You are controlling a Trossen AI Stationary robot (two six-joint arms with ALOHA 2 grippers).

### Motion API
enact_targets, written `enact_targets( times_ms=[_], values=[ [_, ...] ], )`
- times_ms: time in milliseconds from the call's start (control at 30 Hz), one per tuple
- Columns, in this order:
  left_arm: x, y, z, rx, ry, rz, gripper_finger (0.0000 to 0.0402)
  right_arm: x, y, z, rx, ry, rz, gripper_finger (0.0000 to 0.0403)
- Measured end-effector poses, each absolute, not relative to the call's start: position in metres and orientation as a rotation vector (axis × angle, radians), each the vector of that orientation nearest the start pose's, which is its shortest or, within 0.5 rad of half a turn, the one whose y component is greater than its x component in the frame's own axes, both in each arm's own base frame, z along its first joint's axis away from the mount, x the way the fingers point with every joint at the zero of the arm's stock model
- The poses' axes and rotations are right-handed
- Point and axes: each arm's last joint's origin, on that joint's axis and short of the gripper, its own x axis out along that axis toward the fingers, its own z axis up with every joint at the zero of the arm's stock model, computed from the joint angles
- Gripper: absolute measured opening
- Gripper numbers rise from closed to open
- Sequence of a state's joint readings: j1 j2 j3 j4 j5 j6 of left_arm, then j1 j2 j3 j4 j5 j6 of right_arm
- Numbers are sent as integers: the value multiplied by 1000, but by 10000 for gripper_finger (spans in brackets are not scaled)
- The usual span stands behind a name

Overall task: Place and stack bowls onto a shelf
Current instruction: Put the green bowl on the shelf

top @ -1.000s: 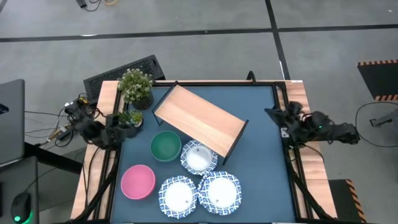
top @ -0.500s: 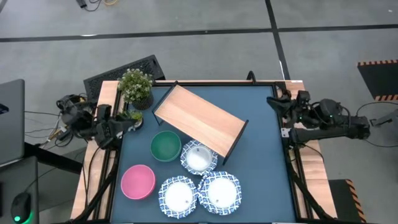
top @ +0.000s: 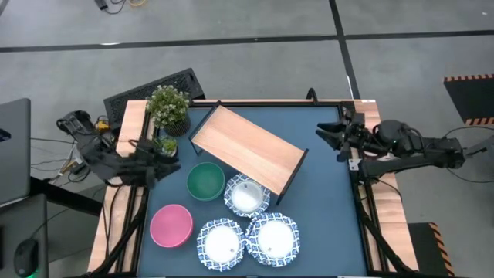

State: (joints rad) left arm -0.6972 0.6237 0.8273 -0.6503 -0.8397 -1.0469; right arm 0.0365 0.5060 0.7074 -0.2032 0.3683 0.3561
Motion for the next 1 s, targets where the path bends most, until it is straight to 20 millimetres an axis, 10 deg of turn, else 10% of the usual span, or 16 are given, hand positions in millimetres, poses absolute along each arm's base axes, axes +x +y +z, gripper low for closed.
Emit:
enact_targets(
  times_ms=[533, 1000],
  values=[
    [184, -85, 264, -328, 862, 168, 193, 112, -6, 333, 353, 8, -339, 177],
    [221, -81, 226, -155, 1059, 77, 246, 111, -6, 326, 362, 75, -351, 177]
  ],
)
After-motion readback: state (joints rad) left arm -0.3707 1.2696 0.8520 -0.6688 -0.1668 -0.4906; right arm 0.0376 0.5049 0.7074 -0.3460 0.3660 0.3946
